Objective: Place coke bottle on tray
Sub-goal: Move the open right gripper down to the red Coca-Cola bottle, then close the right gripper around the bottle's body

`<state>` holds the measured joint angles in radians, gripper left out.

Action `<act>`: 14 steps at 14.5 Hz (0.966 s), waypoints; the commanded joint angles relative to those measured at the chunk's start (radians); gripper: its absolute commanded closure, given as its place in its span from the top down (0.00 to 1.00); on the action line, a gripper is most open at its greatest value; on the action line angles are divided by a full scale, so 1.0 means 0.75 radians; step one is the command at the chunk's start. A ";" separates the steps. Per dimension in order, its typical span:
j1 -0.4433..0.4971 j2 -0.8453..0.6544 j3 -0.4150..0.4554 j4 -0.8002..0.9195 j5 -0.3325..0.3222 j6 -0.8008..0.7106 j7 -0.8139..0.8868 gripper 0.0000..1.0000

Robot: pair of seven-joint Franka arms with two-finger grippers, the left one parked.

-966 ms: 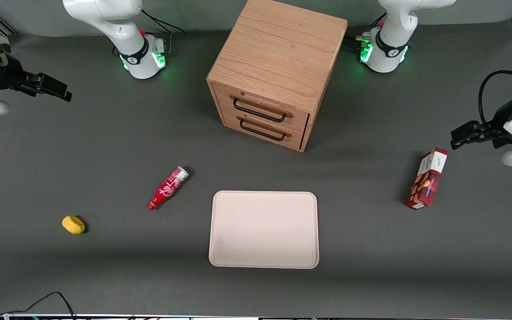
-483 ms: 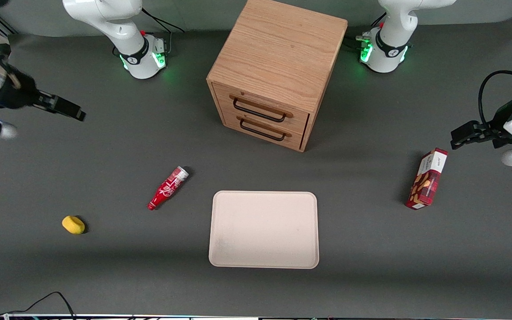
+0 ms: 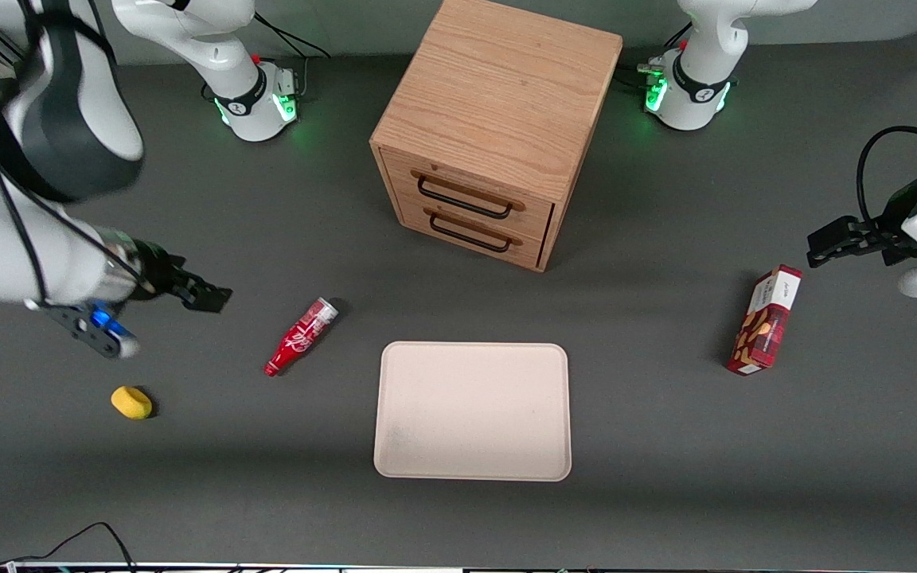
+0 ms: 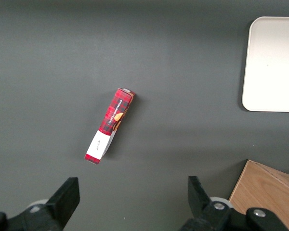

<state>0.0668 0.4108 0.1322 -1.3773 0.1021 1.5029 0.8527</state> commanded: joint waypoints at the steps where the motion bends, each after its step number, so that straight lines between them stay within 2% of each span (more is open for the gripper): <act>1: 0.015 0.080 0.024 -0.098 -0.003 0.171 0.137 1.00; 4: 0.019 0.074 0.049 -0.333 -0.032 0.458 0.166 1.00; 6: 0.019 0.084 0.075 -0.452 -0.089 0.628 0.211 1.00; 11: 0.013 0.096 0.094 -0.679 -0.179 0.965 0.223 1.00; 14: 0.013 0.125 0.094 -0.759 -0.214 1.101 0.225 1.00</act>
<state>0.0811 0.5125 0.1975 -1.8930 -0.0222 2.2627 0.9937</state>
